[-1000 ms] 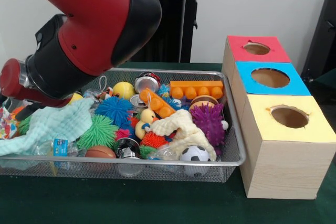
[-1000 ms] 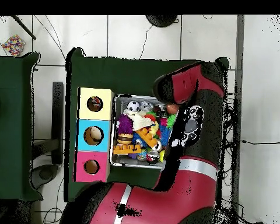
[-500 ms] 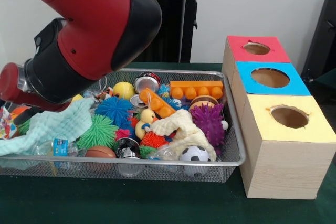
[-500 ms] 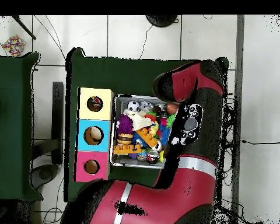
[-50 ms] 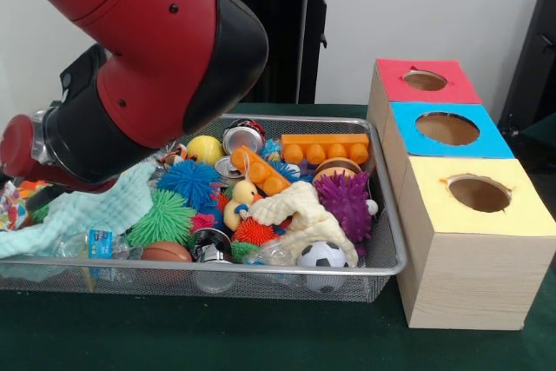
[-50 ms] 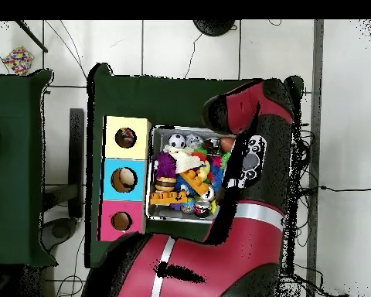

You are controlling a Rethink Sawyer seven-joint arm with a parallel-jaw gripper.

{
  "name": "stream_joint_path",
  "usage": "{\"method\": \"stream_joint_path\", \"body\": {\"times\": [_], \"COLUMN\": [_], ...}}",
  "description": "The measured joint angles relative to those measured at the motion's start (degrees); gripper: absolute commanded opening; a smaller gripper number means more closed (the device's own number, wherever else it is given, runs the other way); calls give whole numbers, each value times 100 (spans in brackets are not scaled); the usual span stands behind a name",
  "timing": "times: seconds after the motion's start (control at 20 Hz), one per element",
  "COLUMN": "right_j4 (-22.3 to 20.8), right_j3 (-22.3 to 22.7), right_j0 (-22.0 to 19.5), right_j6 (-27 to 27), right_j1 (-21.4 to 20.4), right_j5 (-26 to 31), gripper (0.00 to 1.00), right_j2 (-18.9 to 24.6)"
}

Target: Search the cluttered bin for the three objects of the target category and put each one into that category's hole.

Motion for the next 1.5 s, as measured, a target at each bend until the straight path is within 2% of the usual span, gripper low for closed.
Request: {"method": "stream_joint_path", "body": {"times": [0.5, 0.75, 1.15, 1.5], "right_j4": [0, 109, 472, 478], "right_j3": [-46, 250, 1125, 1533], "right_j0": [-101, -261, -849, -1162], "right_j6": [0, -20, -244, -401], "right_j1": [141, -132, -1081, -1498], "right_j5": [26, -21, -806, -1207], "gripper": [100, 100, 100, 100], "right_j2": [0, 106, 552, 778]}}
